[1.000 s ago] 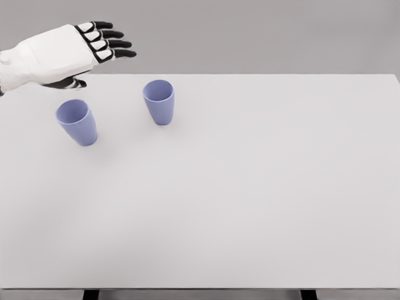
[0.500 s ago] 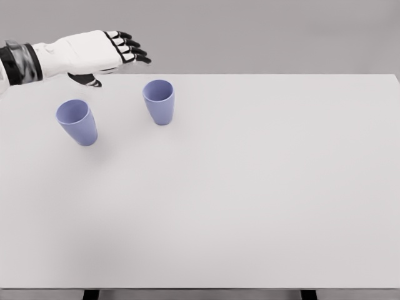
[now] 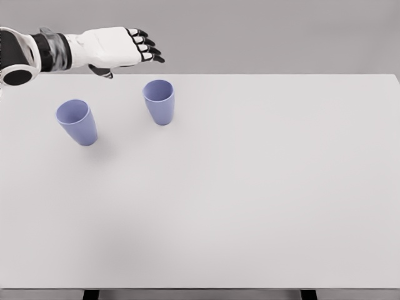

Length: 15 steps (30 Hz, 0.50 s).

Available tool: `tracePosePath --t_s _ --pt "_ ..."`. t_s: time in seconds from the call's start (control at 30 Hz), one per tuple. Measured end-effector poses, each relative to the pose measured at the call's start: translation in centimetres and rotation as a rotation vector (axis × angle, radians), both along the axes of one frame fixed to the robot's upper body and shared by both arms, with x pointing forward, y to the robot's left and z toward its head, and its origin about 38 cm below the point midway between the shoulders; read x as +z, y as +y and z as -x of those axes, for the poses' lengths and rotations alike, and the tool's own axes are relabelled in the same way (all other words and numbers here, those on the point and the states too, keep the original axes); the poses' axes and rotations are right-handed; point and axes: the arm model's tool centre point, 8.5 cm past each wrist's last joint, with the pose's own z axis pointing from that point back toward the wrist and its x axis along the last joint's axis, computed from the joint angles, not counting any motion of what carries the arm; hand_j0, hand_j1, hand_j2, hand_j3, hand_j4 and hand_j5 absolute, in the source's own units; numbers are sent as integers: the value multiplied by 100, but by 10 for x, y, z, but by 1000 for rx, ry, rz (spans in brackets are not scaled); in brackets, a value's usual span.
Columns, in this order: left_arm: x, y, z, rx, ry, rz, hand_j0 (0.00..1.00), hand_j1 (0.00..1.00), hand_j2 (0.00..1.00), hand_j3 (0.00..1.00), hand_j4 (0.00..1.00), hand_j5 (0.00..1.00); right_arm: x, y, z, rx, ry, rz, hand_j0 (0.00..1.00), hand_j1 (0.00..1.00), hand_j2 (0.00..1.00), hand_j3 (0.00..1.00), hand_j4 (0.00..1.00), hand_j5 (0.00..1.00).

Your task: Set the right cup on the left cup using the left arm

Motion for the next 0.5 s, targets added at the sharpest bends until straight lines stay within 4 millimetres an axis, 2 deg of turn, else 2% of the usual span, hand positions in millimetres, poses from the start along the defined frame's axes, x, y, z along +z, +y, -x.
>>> tracePosePath --t_s 0.13,0.3,0.5 --pt "-3 -11 -1 -18 1 -4 100 100 100 100 100 100 0 0 0 0 0 0 100 100 100 100 100 100" --pt "-15 -34 -6 -36 7 -45 100 100 100 100 100 100 0 0 0 0 0 0 100 100 100 100 100 100" --pt "-29 -39 -12 -19 7 -110 100 100 100 100 100 100 0 0 0 0 0 0 100 100 100 100 100 100"
